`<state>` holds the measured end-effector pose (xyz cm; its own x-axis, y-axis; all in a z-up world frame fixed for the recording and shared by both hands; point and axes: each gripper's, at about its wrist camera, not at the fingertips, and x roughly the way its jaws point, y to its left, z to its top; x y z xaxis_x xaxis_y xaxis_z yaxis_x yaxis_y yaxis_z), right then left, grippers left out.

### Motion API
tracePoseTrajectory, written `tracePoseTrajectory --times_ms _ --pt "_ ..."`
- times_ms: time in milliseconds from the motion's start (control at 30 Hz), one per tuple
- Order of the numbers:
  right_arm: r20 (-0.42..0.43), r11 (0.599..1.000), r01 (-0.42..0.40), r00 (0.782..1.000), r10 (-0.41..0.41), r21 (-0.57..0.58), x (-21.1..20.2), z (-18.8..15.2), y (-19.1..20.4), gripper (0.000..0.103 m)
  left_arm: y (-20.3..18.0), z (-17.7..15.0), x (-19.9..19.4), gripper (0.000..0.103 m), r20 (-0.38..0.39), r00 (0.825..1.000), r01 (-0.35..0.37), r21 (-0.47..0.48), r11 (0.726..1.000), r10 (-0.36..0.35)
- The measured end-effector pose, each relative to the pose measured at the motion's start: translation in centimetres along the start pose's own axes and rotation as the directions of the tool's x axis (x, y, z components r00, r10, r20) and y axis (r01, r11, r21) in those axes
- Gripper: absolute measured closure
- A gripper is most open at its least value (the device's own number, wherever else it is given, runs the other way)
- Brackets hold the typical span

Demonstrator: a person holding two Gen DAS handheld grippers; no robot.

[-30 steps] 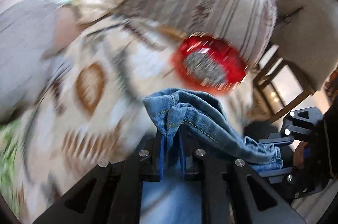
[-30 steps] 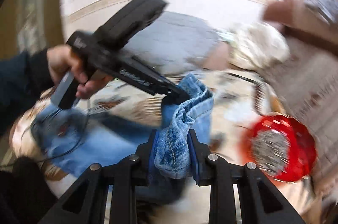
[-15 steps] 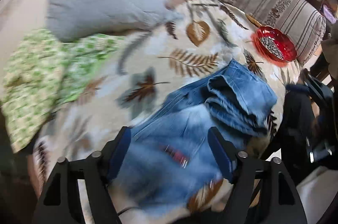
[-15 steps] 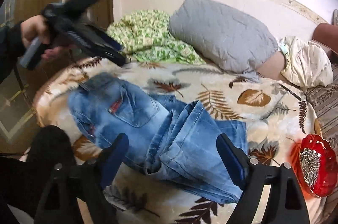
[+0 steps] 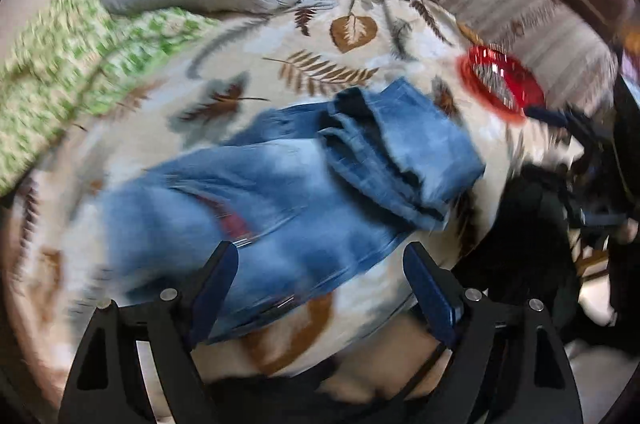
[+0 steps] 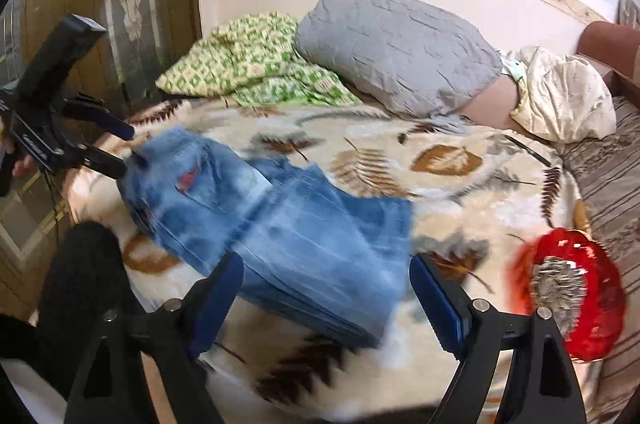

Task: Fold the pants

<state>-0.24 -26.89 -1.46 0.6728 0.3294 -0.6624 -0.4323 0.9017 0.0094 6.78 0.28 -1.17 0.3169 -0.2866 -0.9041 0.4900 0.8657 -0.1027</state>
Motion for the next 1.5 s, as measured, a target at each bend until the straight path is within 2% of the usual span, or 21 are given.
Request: tracePoseTrajectory --times_ms 133,200,333,400,467,500,533,567,633,700,800,833,867,900,967,1000,1033,1100,1200,1333,1500 --pt "-0.072 0.999 0.01 0.997 -0.013 -0.035 0.4 -1.0 -2.4 0.016 -2.1 1.5 4.1 0.018 -0.016 0.995 0.094 -0.122 0.988 -0.096" --pt "-0.127 0.998 -0.004 0.992 -0.003 -0.056 1.5 -1.5 -2.9 0.016 -3.1 2.0 5.7 0.018 -0.037 0.993 0.104 -0.154 0.983 -0.111" --pt "-0.202 0.992 -0.038 0.979 0.013 -0.122 3.7 -2.5 -2.1 0.018 -5.7 2.4 8.3 0.018 -0.11 0.983 0.133 -0.124 0.983 -0.147" --pt "-0.223 0.988 -0.05 0.975 0.017 -0.143 5.0 -3.0 -1.7 0.02 -7.5 2.2 10.1 0.018 -0.161 0.985 0.062 -0.028 0.998 -0.066" --pt "-0.249 0.987 -0.053 0.968 0.014 -0.15 6.7 -3.3 -1.5 0.029 -8.2 1.9 12.1 0.018 -0.193 0.981 -0.022 0.047 0.999 0.031" --pt "-0.263 0.987 -0.053 0.965 0.012 -0.15 7.5 -3.5 -1.4 0.042 -8.3 1.6 12.8 0.026 -0.195 0.98 -0.035 0.08 0.996 0.05" --pt "-0.297 0.988 -0.055 0.955 0.01 -0.143 8.7 -3.7 -1.3 0.058 -8.3 1.4 13.1 0.064 -0.188 0.981 -0.024 0.111 0.994 0.045" --pt "-0.321 0.988 -0.053 0.947 0.003 -0.146 9.4 -3.9 -1.2 0.064 -8.1 1.3 13.3 0.077 -0.197 0.98 0.007 0.134 0.991 0.02" --pt "-0.334 0.984 -0.041 0.943 -0.019 -0.174 9.8 -4.1 -0.8 0.067 -7.5 1.4 12.1 0.083 -0.157 0.987 0.033 0.119 0.992 -0.014" --pt "-0.317 0.98 -0.046 0.948 -0.019 -0.195 9.2 -4.0 -0.6 0.069 -7.0 1.6 9.5 0.083 -0.069 0.997 0.053 0.138 0.989 -0.044" --pt "-0.315 0.974 -0.073 0.949 0.002 -0.214 8.8 -4.3 -0.2 0.07 -5.4 1.2 9.0 0.083 -0.065 0.997 0.051 0.092 0.994 -0.045" --pt "-0.327 0.97 -0.081 0.945 0.001 -0.229 9.0 -4.6 0.1 0.07 -4.8 0.9 10.1 0.082 -0.104 0.994 0.039 0.077 0.996 -0.031" --pt "-0.338 0.965 -0.078 0.941 -0.012 -0.252 9.3 -4.8 0.5 0.07 -4.2 0.2 12.0 0.079 -0.186 0.982 0.041 0.054 0.998 -0.03" --pt "-0.346 0.959 -0.076 0.938 -0.025 -0.275 9.6 -5.0 0.9 0.07 -3.9 -0.3 12.6 0.079 -0.199 0.979 0.044 0.044 0.998 -0.035" --pt "-0.346 0.95 -0.061 0.937 -0.051 -0.306 9.7 -4.9 1.5 0.068 -3.8 -0.6 11.6 0.065 -0.145 0.986 0.082 0.018 0.996 -0.079" --pt "-0.345 0.953 -0.055 0.937 -0.053 -0.297 9.3 -4.8 1.3 0.064 -3.7 -0.5 10.7 0.038 -0.146 0.986 0.08 -0.011 0.997 -0.08" --pt "-0.349 0.958 -0.057 0.936 -0.046 -0.28 9.0 -4.5 1.0 0.048 -3.4 -0.4 9.9 0.021 -0.131 0.989 0.07 -0.031 0.997 -0.073" --pt "-0.335 0.972 -0.073 0.942 -0.006 -0.224 7.7 -4.0 -0.1 0.031 -2.9 0.0 6.8 0.02 -0.024 0.995 0.1 -0.06 0.993 -0.101" --pt "-0.275 0.985 -0.099 0.96 0.057 -0.142 5.8 -2.4 -2.1 0.031 -2.4 2.3 5.2 0.019 0.016 0.994 0.105 -0.09 0.99 -0.104" --pt "-0.196 0.996 -0.075 0.979 0.063 -0.052 6.0 0.8 -5.5 0.031 -1.2 5.2 6.6 0.019 0.017 0.997 0.074 -0.133 0.988 -0.072" --pt "-0.231 0.995 -0.1 0.968 0.102 0.019 10.5 3.6 -7.5 0.031 -1.8 8.1 11.6 0.019 -0.05 0.998 0.03 -0.123 0.992 -0.036"
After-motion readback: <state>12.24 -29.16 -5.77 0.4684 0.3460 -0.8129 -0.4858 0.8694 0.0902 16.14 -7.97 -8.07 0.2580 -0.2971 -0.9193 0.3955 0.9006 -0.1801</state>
